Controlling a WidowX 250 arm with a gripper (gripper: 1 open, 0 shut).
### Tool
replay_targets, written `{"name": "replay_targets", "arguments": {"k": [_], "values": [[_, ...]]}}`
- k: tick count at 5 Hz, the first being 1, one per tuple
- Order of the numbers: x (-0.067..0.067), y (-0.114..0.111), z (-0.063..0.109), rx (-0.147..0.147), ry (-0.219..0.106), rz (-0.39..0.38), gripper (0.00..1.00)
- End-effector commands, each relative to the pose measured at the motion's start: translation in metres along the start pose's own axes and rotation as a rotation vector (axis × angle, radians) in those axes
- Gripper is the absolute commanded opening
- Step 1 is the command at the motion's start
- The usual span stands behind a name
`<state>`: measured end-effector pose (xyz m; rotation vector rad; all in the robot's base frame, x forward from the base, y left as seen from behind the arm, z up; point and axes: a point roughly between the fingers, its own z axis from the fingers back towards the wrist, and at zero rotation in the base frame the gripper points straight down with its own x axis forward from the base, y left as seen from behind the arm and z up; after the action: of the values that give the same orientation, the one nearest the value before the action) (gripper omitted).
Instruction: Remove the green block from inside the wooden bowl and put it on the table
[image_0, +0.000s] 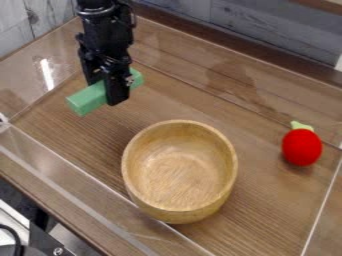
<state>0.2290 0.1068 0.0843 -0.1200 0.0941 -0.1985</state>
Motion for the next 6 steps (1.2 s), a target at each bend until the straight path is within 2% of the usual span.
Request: {"name": "replay_targets", "arguments": {"k": [1, 2, 3, 5, 6], "values": [[0.005, 0.012, 0.006, 0.039, -0.037, -0.022, 0.0], [0.005, 0.003, 0.002, 0.026, -0.032, -0.046, 0.0], [0.004, -0.005, 0.0, -0.001, -0.027, -0.061, 0.0], [0.006, 0.017, -0.014, 0.011, -0.017, -0.035, 0.0], [0.009, 0.02, -0.017, 0.014, -0.026, -0.027, 0.0]]}}
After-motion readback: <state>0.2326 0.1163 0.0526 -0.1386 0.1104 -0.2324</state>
